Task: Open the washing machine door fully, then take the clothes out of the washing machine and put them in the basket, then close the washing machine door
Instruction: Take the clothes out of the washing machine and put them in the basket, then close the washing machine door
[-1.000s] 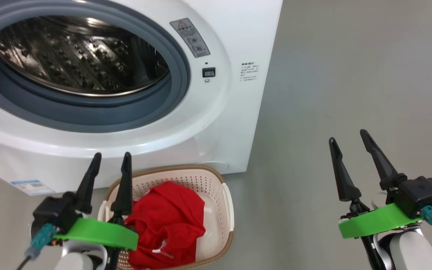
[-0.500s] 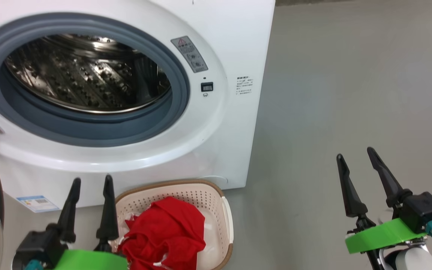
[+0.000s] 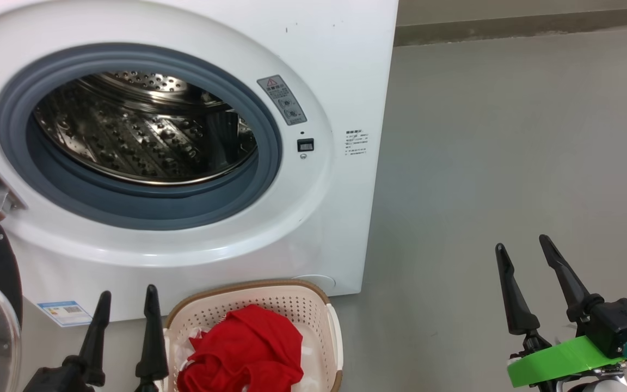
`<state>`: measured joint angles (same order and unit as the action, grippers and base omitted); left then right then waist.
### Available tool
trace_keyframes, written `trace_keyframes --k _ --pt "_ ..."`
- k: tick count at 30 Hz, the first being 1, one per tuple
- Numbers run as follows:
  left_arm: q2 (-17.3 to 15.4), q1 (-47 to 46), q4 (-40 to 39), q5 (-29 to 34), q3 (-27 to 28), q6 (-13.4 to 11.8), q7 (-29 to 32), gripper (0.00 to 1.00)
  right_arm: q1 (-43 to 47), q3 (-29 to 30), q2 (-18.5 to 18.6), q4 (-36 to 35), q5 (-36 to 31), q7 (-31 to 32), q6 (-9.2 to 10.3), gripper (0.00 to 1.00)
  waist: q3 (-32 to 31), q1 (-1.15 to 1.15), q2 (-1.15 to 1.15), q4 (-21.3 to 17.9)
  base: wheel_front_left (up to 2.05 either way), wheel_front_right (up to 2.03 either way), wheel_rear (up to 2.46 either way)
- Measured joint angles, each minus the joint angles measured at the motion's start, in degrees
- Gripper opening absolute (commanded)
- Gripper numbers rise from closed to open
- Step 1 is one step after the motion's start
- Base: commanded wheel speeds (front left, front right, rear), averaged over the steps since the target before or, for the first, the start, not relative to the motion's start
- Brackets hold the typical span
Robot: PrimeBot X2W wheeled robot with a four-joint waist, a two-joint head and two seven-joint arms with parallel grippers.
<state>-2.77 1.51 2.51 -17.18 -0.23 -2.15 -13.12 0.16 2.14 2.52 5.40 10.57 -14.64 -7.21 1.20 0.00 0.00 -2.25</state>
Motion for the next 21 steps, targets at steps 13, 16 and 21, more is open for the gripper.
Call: trace_keyframes --k 13,16,21 --pt "-0.05 0.95 -1.98 0.0 -0.1 -1.93 0.97 1.0 0.26 0.01 -0.09 -0.24 0.0 0.0 0.0 1.0 -0.13 0.0 0.0 0.41 -0.14 0.14 0.0" --pt "-0.07 0.95 -2.34 0.0 -0.3 -1.93 1.02 1.0 0.26 0.07 -0.09 -0.25 -0.01 0.0 0.0 1.0 -0.04 0.0 0.0 0.4 -0.82 0.82 0.0" --pt "-0.16 0.96 -2.81 0.0 -0.63 -1.93 1.53 1.0 0.26 0.07 -0.09 -0.24 0.0 0.0 -0.01 1.0 -0.03 0.0 0.0 0.38 -1.37 1.37 0.0"
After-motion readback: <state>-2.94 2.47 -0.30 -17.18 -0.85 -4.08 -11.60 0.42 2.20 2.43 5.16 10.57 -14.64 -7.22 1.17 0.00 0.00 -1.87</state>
